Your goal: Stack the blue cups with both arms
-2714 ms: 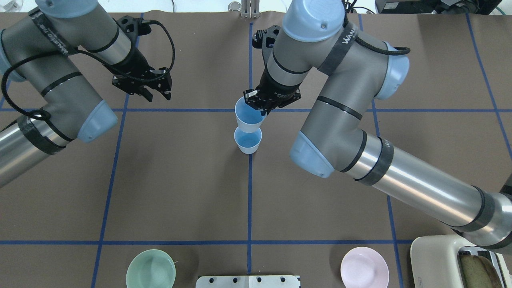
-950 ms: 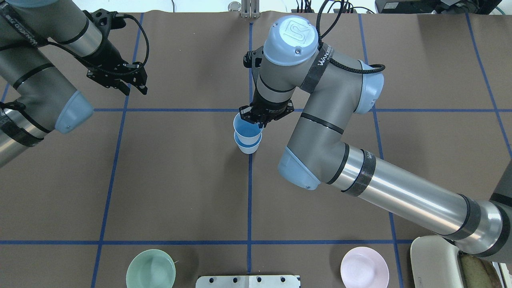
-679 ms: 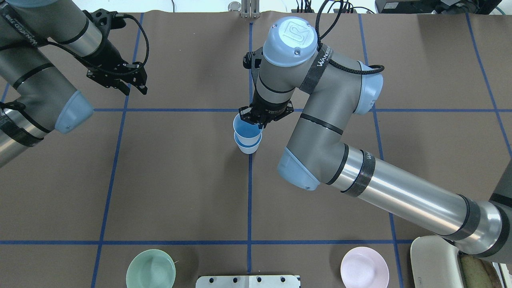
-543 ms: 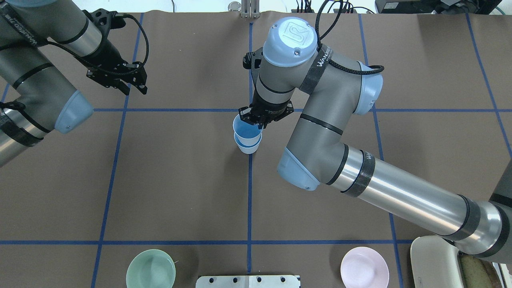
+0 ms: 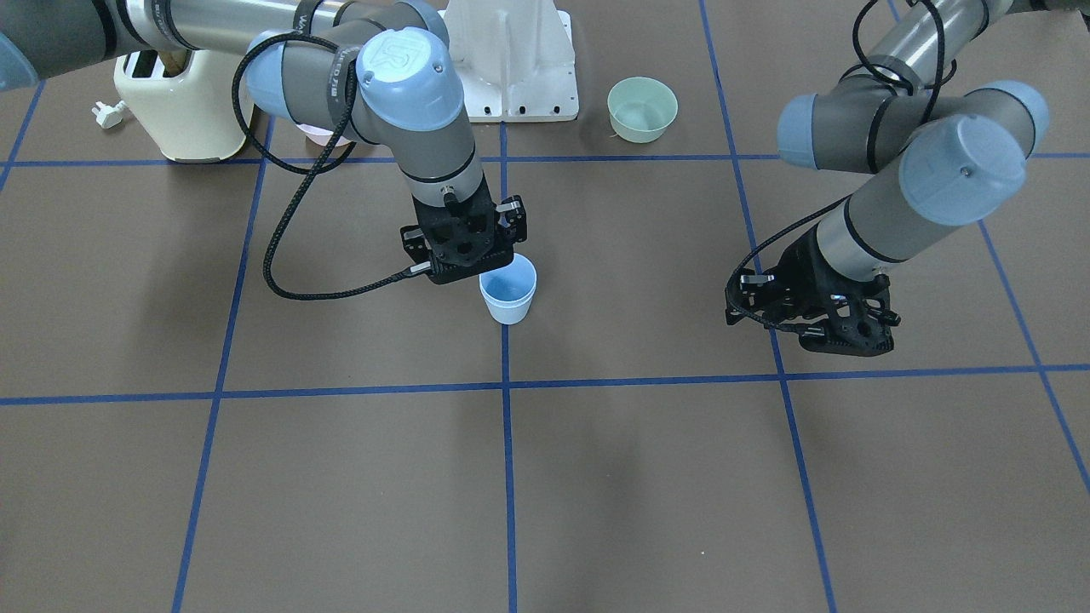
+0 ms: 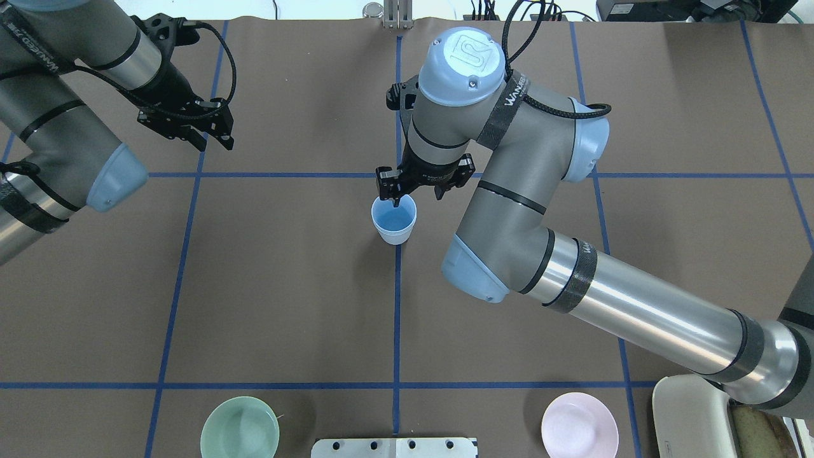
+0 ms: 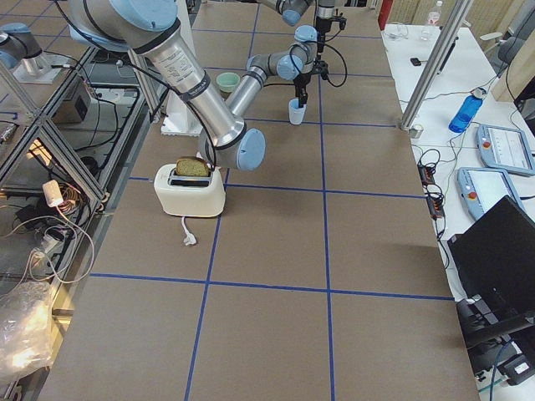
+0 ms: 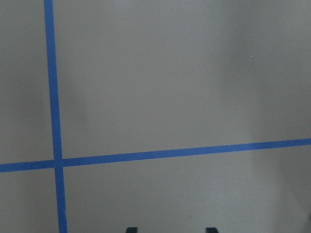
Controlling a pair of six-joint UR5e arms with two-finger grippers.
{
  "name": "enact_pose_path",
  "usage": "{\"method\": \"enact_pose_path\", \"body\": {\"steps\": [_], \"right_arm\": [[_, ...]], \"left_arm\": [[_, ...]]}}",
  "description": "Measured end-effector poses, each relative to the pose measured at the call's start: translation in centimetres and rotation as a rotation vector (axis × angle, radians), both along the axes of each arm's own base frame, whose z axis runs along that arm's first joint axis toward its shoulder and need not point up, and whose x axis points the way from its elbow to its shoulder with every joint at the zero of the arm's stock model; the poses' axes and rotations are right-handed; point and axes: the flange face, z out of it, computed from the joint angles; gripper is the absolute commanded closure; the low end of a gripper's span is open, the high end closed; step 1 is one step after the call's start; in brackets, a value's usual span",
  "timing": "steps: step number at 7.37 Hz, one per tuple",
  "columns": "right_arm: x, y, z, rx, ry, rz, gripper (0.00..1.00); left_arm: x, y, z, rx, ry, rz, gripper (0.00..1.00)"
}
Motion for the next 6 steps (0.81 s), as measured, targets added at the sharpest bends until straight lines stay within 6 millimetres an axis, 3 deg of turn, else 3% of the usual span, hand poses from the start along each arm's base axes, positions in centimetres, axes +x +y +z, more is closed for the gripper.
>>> {"method": "enact_pose_path", "body": {"steps": [1, 2, 3, 4, 6], "right_arm": [[1.1, -0.4, 0.2, 0.003, -0.004, 0.015, 0.00], [3.9, -1.4, 1.6, 0.011, -0.003, 0.049, 0.00], [8.7, -2.9, 4.3, 0.044, 0.002, 0.097, 0.00], [14.4, -5.0, 7.7, 0.087, 0.017, 0.153, 0.00], [24.7, -9.5, 13.9, 0.090, 0.085, 0.258, 0.00]], "left_arm": [[-0.7, -0.3, 0.0, 0.001, 0.002, -0.005, 0.43], [-2.1, -0.9, 0.2, 0.012, 0.010, -0.004, 0.25], [-4.1, -1.7, 0.4, 0.032, 0.015, 0.001, 0.10], [-6.5, -2.5, 0.8, 0.045, 0.010, -0.007, 0.03], [-10.9, -3.6, 2.3, 0.090, -0.008, -0.015, 0.02]]}}
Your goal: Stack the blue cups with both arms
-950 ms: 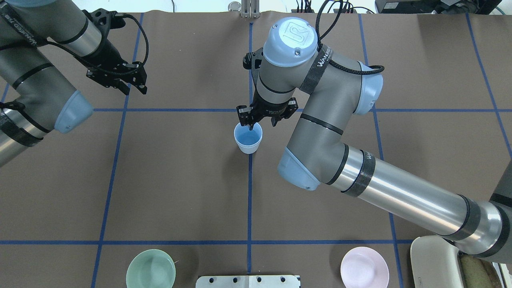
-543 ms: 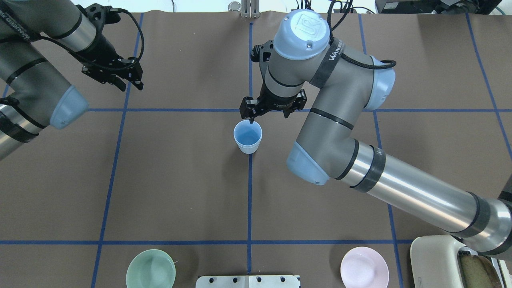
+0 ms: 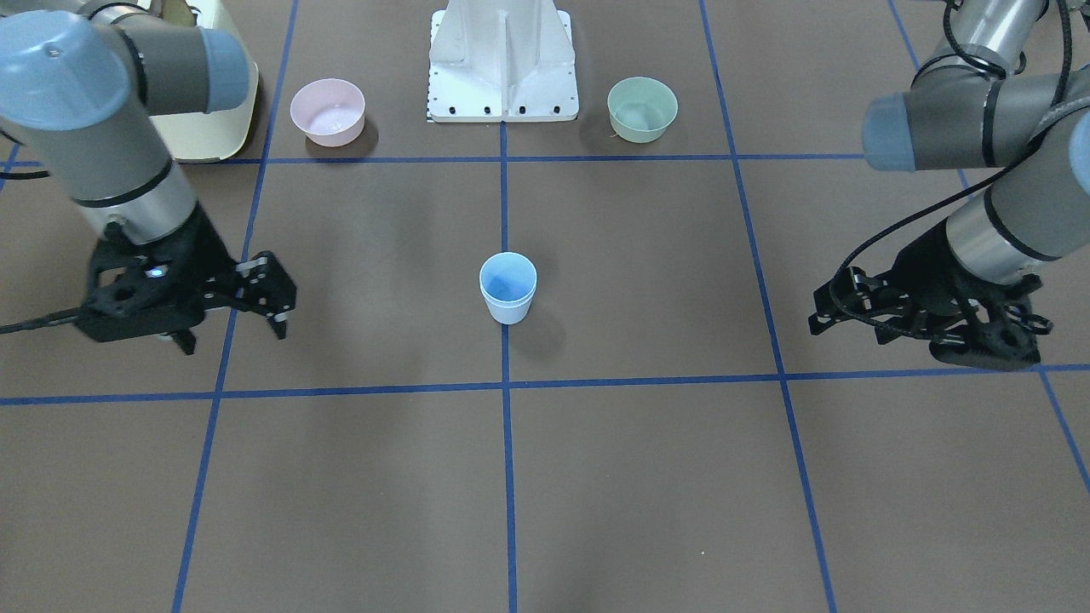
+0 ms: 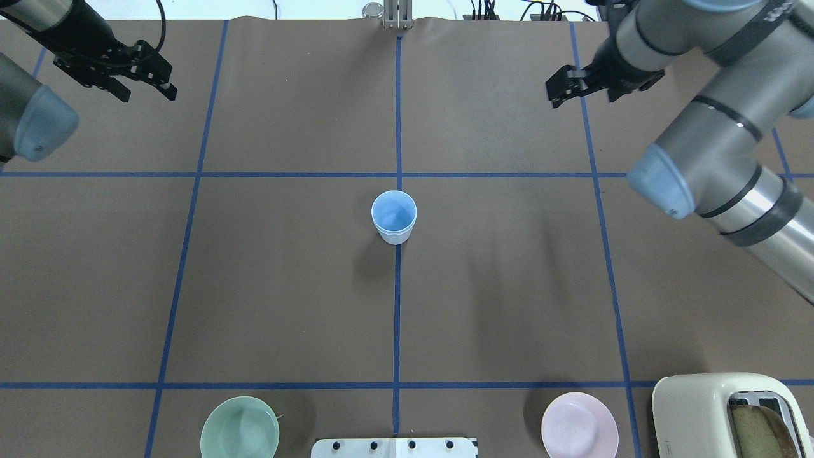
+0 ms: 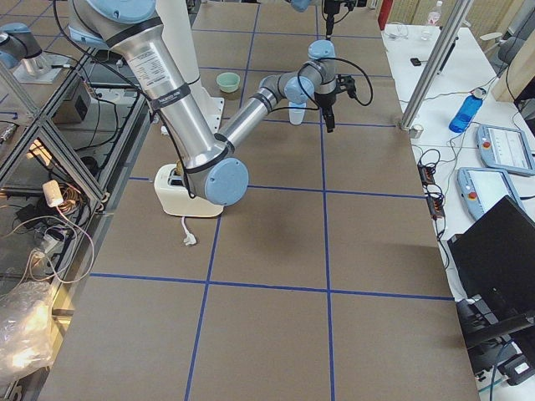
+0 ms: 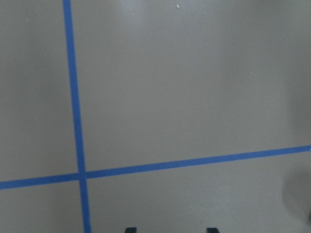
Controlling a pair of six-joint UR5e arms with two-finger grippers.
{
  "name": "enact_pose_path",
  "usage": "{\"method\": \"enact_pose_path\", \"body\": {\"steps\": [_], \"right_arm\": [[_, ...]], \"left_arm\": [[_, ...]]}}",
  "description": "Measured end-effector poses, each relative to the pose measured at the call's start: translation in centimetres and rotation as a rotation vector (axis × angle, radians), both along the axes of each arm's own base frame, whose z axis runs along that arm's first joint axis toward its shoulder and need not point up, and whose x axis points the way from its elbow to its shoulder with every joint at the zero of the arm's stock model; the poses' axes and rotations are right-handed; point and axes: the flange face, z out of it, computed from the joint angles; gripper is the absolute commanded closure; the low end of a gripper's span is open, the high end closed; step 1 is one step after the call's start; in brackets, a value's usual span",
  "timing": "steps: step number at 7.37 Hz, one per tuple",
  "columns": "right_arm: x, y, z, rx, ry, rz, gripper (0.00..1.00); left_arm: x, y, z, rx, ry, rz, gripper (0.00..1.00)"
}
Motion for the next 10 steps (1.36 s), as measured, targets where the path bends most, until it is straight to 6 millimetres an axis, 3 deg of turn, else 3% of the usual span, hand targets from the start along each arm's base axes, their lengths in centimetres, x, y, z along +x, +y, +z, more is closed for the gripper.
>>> {"method": "enact_pose_path", "body": {"steps": [2, 4, 5, 7, 8, 10], "right_arm": [[8.6, -2.5, 6.2, -0.013, 0.095, -0.039, 0.00], [17.6, -2.9, 12.3, -0.059, 0.160, -0.090, 0.00], [22.1, -2.1, 16.0, -0.094, 0.165, -0.099, 0.00], [30.2, 1.3, 25.7, -0.203, 0.112, -0.104, 0.00], [33.0, 3.7, 29.7, -0.234, 0.097, -0.112, 0.00], [35.9, 7.0, 33.8, -0.264, 0.079, -0.115, 0.00]], "left_arm": [[-3.7, -0.6, 2.5, 0.073, -0.035, 0.037, 0.02], [-9.8, -1.1, 6.8, 0.127, -0.093, 0.089, 0.02], [-13.3, -1.1, 9.6, 0.139, -0.118, 0.107, 0.02], [-21.3, -1.3, 17.0, 0.139, -0.154, 0.131, 0.01], [-24.8, -0.7, 20.9, 0.131, -0.162, 0.139, 0.01], [-28.5, 2.3, 26.9, 0.094, -0.165, 0.144, 0.01]]}}
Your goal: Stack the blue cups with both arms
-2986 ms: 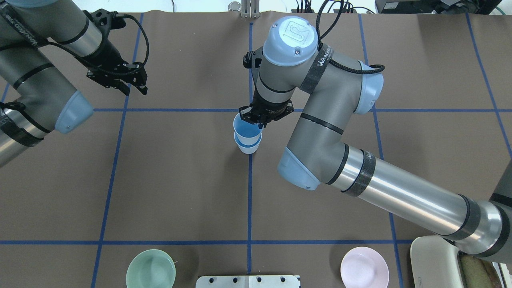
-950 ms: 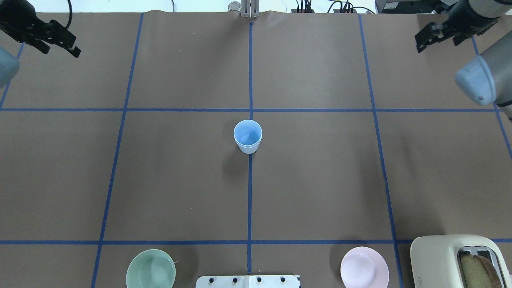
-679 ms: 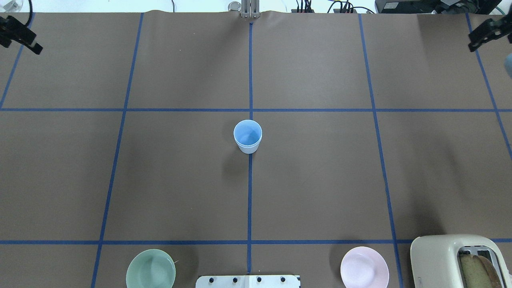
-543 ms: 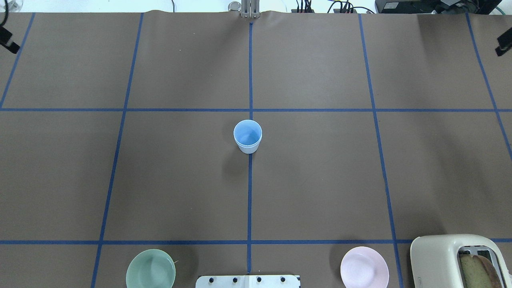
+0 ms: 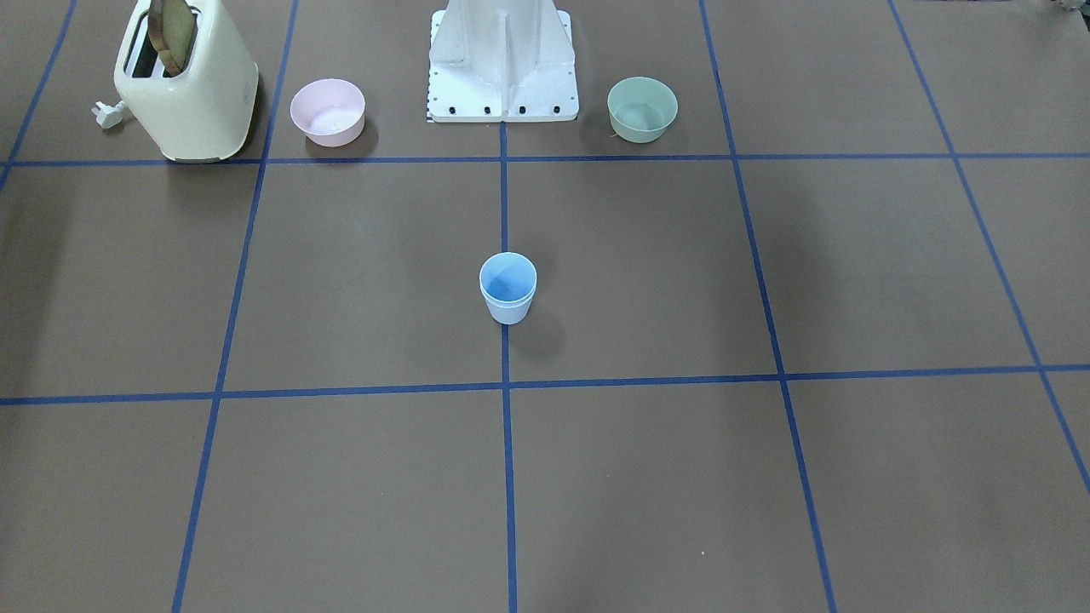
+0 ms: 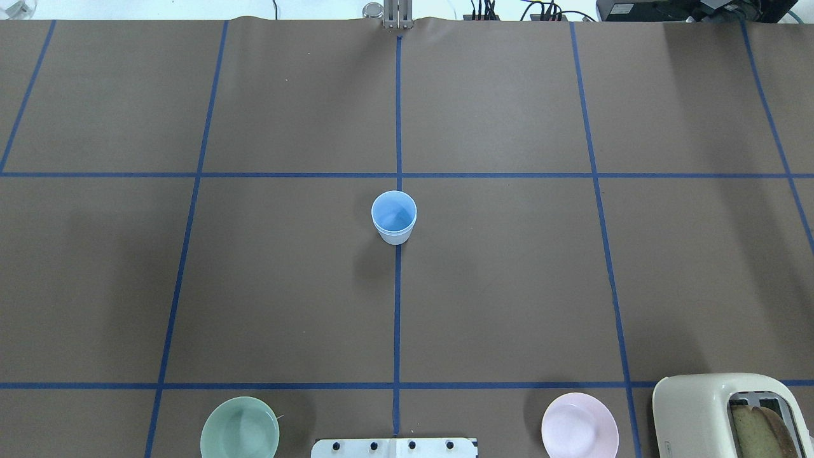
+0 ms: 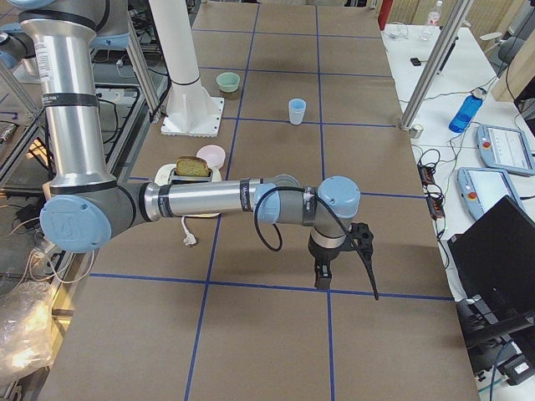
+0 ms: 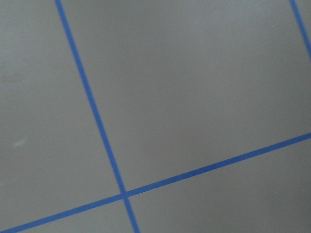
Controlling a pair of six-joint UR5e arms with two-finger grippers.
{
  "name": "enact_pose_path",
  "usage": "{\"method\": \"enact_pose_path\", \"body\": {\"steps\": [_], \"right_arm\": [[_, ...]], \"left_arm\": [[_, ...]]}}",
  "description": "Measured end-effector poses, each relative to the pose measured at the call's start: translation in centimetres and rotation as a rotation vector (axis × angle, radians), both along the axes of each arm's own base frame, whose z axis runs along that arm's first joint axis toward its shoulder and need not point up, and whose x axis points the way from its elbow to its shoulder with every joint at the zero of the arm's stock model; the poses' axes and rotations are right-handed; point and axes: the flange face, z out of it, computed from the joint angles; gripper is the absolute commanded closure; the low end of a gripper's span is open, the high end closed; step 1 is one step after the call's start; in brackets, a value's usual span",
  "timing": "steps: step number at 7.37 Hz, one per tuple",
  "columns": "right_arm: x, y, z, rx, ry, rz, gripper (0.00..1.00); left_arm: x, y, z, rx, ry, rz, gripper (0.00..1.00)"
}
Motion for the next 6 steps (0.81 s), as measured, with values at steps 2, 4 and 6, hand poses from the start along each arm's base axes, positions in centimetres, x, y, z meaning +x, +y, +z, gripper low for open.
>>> {"method": "enact_pose_path", "body": {"steps": [2, 4, 6], "right_arm": [[0.4, 1.4, 1.2, -0.014, -0.008, 0.002, 0.00], [0.5, 1.8, 1.4, -0.017, -0.009, 0.002, 0.00], [0.5, 1.9, 1.4, -0.018, -0.010, 0.003, 0.00]], "left_arm": [[-0.5, 5.0, 4.6, -0.035, -0.001, -0.004, 0.01], [-0.4, 8.3, 5.9, -0.040, 0.003, -0.012, 0.01], [-0.4, 8.9, 6.1, -0.040, 0.004, -0.014, 0.01]]}}
